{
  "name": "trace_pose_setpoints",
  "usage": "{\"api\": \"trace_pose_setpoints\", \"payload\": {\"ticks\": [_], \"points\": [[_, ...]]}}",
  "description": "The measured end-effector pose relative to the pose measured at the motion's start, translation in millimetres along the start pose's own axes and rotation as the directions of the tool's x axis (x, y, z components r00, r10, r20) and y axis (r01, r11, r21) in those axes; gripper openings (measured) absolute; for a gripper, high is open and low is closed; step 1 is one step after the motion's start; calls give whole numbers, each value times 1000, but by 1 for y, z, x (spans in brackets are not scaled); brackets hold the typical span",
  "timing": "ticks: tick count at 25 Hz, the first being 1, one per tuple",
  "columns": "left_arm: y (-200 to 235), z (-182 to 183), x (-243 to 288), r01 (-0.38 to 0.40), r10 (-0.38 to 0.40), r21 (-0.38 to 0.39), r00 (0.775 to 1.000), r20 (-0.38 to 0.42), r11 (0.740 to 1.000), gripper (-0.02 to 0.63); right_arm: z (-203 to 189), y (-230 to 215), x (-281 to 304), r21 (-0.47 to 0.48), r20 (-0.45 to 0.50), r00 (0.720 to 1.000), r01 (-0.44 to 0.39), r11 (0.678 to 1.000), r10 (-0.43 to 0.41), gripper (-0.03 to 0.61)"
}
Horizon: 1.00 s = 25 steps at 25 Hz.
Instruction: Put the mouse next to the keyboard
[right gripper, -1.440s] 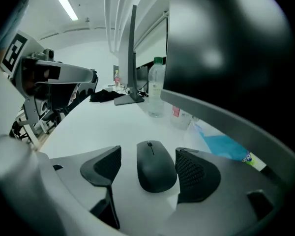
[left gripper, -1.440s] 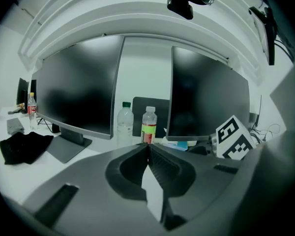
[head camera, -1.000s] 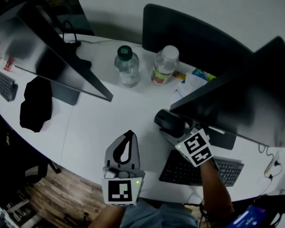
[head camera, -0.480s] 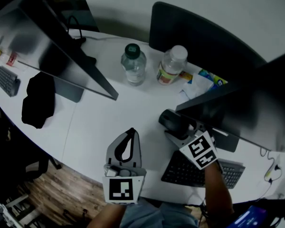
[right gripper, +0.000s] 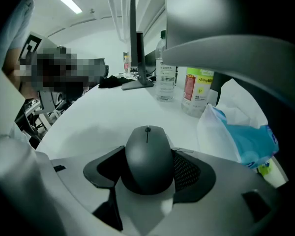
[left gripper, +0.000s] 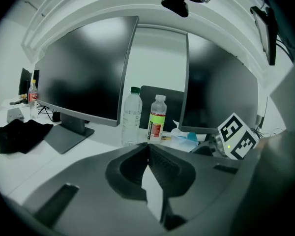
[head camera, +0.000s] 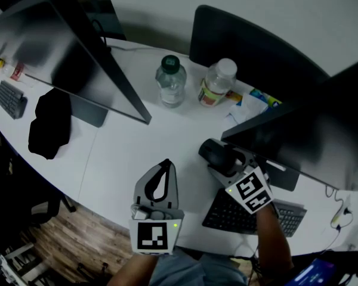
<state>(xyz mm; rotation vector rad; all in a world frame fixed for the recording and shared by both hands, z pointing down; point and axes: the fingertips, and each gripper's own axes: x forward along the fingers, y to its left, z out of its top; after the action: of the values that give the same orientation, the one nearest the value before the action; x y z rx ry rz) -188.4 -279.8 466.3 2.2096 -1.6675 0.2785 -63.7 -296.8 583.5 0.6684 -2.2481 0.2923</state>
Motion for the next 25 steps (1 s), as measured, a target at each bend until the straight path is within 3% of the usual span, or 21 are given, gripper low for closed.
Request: {"api": "trace_pose_setpoints", "payload": {"ticks": [12,25], "points": [[-20,33,-42,-18,14,51,996,85,999,5,37,32,-51,-50,108,993,45,998,-40,302],[-76,67,-153,-63,34,113,970,241,992,5,78,97,-161,-51,249,963,123,991,-107,302]]}}
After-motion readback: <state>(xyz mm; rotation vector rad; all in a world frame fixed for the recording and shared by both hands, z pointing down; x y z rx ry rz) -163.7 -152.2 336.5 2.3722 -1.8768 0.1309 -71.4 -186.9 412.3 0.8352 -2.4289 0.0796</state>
